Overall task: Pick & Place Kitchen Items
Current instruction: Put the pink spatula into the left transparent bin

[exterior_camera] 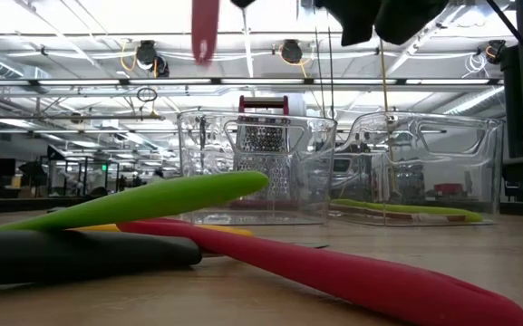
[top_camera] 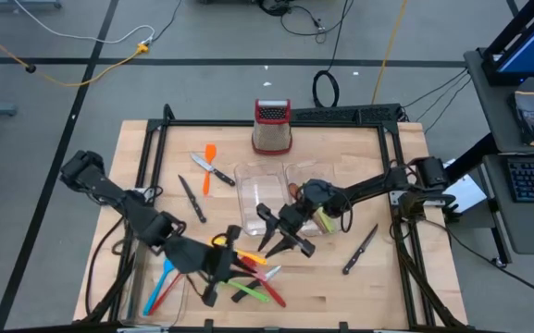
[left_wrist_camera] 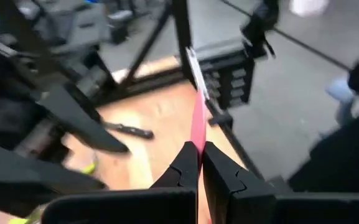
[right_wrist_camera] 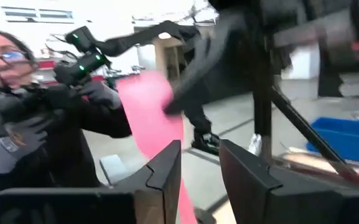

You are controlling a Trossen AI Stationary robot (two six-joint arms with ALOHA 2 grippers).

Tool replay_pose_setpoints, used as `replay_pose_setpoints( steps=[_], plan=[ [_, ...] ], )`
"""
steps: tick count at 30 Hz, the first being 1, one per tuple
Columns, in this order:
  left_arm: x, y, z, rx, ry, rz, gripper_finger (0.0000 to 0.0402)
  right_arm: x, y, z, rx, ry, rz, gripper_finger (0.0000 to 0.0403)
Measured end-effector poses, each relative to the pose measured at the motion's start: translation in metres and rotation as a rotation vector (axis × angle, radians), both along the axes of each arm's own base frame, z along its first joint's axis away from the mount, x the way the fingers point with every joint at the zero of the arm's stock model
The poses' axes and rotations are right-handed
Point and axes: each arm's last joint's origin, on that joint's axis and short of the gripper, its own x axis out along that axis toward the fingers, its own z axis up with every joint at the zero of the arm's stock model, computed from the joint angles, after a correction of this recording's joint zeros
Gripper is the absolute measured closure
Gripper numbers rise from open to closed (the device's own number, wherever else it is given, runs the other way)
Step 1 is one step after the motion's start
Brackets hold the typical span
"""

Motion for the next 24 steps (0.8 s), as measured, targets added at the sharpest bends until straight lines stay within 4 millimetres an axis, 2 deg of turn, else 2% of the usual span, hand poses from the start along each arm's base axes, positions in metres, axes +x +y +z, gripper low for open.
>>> replay_pose_setpoints(
  steps=[5,12,18,24],
  plan=[
    [-0.008,-0.003,0.001,0.020,-0.010,0.131,0.0401,0.002,-0.005,-0.002,-0.033,-0.001,-0.107,0.0289],
    [-0.028,0.002,0.020,-0.078,-0.069,0.303,0.0401,0.005,-0.006,-0.010,-0.071,0.055,-0.179,0.0282],
    [-0.055,0.017,0.042,-0.248,-0.096,0.443,0.0401,0.005,-0.006,-0.014,-0.080,0.088,-0.174,0.0282],
    [-0.077,0.039,0.046,-0.444,-0.017,0.586,0.0401,0.005,-0.005,-0.019,-0.111,0.124,-0.173,0.0282]
  ],
)
